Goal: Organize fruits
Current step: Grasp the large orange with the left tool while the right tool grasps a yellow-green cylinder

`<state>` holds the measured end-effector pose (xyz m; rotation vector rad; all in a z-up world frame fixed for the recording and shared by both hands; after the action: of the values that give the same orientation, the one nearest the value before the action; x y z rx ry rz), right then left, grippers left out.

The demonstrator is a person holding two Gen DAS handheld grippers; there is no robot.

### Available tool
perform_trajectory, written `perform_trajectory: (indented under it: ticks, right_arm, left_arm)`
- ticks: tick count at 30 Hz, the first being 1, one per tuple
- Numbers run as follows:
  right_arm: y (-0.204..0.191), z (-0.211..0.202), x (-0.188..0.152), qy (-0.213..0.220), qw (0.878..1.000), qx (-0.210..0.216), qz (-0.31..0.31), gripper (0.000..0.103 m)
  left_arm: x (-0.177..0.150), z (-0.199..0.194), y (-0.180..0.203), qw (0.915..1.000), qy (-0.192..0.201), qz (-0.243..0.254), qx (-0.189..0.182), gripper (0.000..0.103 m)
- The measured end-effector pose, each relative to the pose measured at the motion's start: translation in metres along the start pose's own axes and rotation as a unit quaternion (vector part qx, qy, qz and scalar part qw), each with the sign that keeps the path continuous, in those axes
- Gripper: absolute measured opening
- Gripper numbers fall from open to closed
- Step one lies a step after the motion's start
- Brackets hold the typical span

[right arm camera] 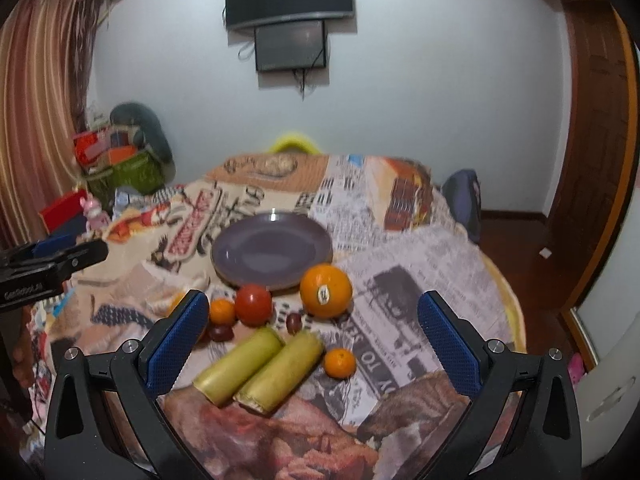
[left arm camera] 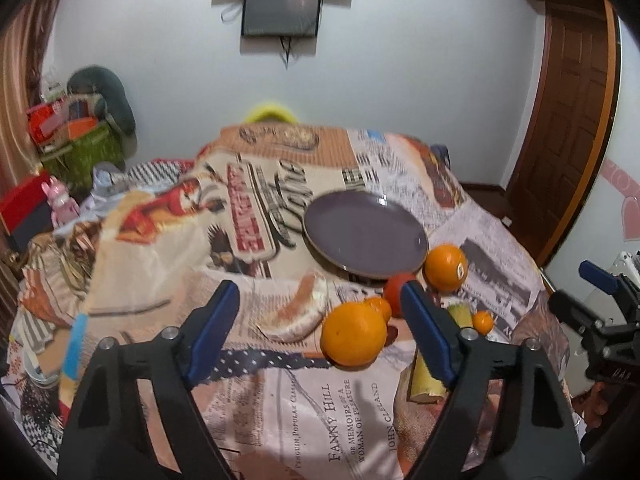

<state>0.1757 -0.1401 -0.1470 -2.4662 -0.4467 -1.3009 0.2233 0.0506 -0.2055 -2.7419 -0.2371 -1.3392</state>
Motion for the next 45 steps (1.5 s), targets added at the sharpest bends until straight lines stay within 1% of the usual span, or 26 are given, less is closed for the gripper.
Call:
perform_trajectory:
  ticks: [3,6,8,13,14,17,20,25,29,31,32,34,36,37,39,41,42,45]
  right_arm:
    - [-0.003,0.015,-0.015,-0.030,0.999,0.016,0.000,0.103]
    - [-0.003,0.030,-0.031,-0.060,0.998,0.021,0.002,0.102]
    - [-0.004,0.040,-0.042,-0.083,0.996,0.030,0.007,0.096]
    - [-0.007,0.065,-0.066,-0.131,0.990,0.049,0.021,0.081]
    - [-0.007,0.069,-0.070,-0.139,0.989,0.051,0.023,0.077]
    - [-0.005,0.079,-0.079,-0.157,0.986,0.051,0.029,0.068]
    - [-0.003,0.085,-0.083,-0.162,0.984,0.064,0.045,0.067]
    - [-0.004,0.090,-0.083,-0.168,0.983,0.067,0.040,0.067]
    - [-0.007,0.097,-0.087,-0.177,0.980,0.079,0.047,0.067]
    - [-0.009,0.101,-0.088,-0.180,0.979,0.084,0.048,0.067]
    - [-0.009,0.102,-0.089,-0.182,0.978,0.087,0.048,0.067]
    - [-0.010,0.105,-0.090,-0.185,0.977,0.094,0.054,0.066]
    - [-0.011,0.106,-0.092,-0.189,0.974,0.107,0.062,0.061]
    - [-0.012,0.106,-0.093,-0.191,0.974,0.107,0.061,0.060]
    - [-0.013,0.105,-0.093,-0.191,0.975,0.104,0.054,0.058]
    - [-0.013,0.102,-0.094,-0.192,0.975,0.100,0.044,0.054]
    - [-0.012,0.100,-0.094,-0.194,0.975,0.098,0.042,0.053]
    - [-0.006,0.094,-0.096,-0.199,0.975,0.089,0.031,0.045]
  left_arm:
    - [-0.011,0.013,0.006,0.9998,-0.019,0.005,-0.004,0.075]
    - [-0.021,0.030,0.011,0.9991,-0.040,0.011,-0.007,0.075]
    - [-0.029,0.039,0.015,0.9983,-0.056,0.013,-0.011,0.075]
    - [-0.042,0.057,0.022,0.9965,-0.079,0.020,-0.019,0.075]
    - [-0.045,0.060,0.025,0.9960,-0.084,0.021,-0.023,0.075]
    - [-0.052,0.068,0.031,0.9946,-0.096,0.027,-0.029,0.075]
    - [-0.056,0.076,0.038,0.9935,-0.103,0.034,-0.036,0.075]
    - [-0.061,0.090,0.049,0.9915,-0.116,0.041,-0.044,0.075]
    - [-0.065,0.101,0.052,0.9900,-0.128,0.040,-0.045,0.074]
    - [-0.068,0.105,0.053,0.9893,-0.134,0.039,-0.043,0.066]
    - [-0.069,0.107,0.052,0.9891,-0.136,0.038,-0.040,0.064]
    - [-0.069,0.108,0.050,0.9893,-0.136,0.031,-0.043,0.063]
    - [-0.069,0.107,0.050,0.9893,-0.135,0.030,-0.046,0.063]
    - [-0.069,0.106,0.050,0.9894,-0.135,0.032,-0.045,0.063]
    - [-0.069,0.103,0.050,0.9893,-0.134,0.036,-0.044,0.062]
    - [-0.070,0.100,0.050,0.9890,-0.136,0.037,-0.045,0.062]
    - [-0.069,0.098,0.050,0.9896,-0.129,0.037,-0.052,0.062]
    - [-0.071,0.090,0.046,0.9899,-0.126,0.040,-0.050,0.062]
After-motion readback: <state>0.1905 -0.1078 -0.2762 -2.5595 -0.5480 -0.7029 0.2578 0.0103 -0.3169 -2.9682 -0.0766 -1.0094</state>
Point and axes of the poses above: each gripper's, at about its wrist camera, not at the fingertips, and z roughly the way its jaws point, y to its right, x to its top, the point moved 10 cm from there along z, roughly the way its jaws point, and after that the axes turned 9 degrees about x, right-handed, at the moved point
